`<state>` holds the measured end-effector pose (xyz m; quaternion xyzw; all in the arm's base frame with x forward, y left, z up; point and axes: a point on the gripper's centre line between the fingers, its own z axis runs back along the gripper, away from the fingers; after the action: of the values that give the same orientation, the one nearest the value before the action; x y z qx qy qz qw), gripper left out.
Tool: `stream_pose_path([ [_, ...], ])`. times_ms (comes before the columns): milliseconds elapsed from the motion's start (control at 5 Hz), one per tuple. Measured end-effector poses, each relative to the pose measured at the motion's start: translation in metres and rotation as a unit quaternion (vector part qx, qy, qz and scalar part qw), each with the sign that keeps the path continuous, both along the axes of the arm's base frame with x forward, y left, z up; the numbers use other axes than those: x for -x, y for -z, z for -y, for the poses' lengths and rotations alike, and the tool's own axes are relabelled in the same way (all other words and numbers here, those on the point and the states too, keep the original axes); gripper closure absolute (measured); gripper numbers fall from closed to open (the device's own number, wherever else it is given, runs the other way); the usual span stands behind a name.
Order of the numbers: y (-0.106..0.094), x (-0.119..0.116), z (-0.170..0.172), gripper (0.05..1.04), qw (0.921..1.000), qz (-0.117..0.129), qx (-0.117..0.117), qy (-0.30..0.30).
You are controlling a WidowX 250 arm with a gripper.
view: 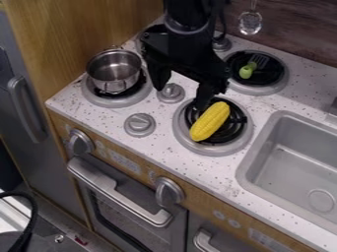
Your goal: Move the corn next to right bottom burner
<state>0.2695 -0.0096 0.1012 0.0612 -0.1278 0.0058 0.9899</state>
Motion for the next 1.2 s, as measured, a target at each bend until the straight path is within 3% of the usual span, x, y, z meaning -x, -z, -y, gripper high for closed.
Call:
stream_pose_path([
  [200, 0.007, 0.003, 0.000, 0.083, 0.9999, -0.013, 0.000, 0.000],
  [400, 0.022, -0.005, 0.013, 0.083, 0.9995, -0.008, 0.018, 0.024],
  [600, 0.038, -0.013, 0.031, 0.083, 0.9978, 0.001, 0.017, 0.064],
  [800, 0.056, -0.034, 0.040, 0.083, 0.9971, 0.012, 0.025, 0.071],
  [1200, 0.085, -0.072, 0.038, 0.083, 0.9975, 0.007, 0.015, 0.069],
])
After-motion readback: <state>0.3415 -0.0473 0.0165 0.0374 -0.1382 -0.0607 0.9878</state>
